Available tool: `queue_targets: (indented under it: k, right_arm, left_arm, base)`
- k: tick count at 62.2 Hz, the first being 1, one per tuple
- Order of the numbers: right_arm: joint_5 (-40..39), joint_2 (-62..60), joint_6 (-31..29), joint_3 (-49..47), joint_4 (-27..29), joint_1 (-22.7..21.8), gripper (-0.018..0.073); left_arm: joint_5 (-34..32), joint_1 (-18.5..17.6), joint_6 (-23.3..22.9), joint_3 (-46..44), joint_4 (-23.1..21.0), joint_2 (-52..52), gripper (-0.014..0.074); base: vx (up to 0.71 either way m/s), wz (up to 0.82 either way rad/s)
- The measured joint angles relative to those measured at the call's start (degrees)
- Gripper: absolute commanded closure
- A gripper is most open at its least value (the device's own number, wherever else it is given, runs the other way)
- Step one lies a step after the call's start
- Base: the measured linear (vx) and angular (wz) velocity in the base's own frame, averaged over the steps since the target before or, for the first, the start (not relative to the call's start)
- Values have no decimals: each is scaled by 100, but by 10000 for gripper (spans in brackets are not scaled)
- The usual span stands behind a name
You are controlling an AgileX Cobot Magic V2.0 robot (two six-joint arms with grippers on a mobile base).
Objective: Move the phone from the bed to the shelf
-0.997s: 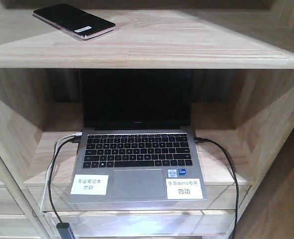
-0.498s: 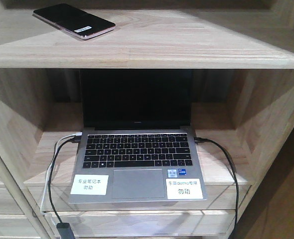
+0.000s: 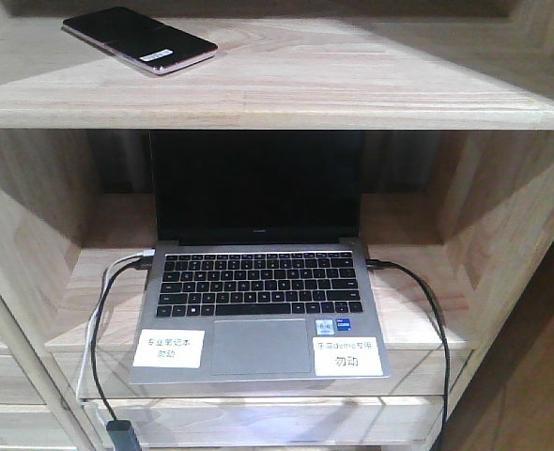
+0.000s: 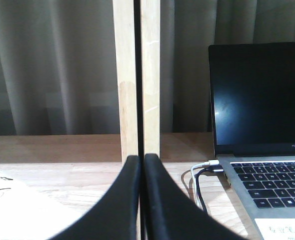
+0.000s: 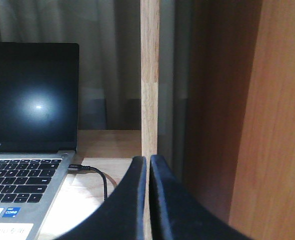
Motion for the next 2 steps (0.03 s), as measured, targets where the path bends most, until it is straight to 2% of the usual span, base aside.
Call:
queue_targets:
  k: [2]
  right_arm:
    - [0,0,0,0,0,0,564]
  left_arm:
    - [0,0,0,0,0,0,595]
  base:
    - [0,0]
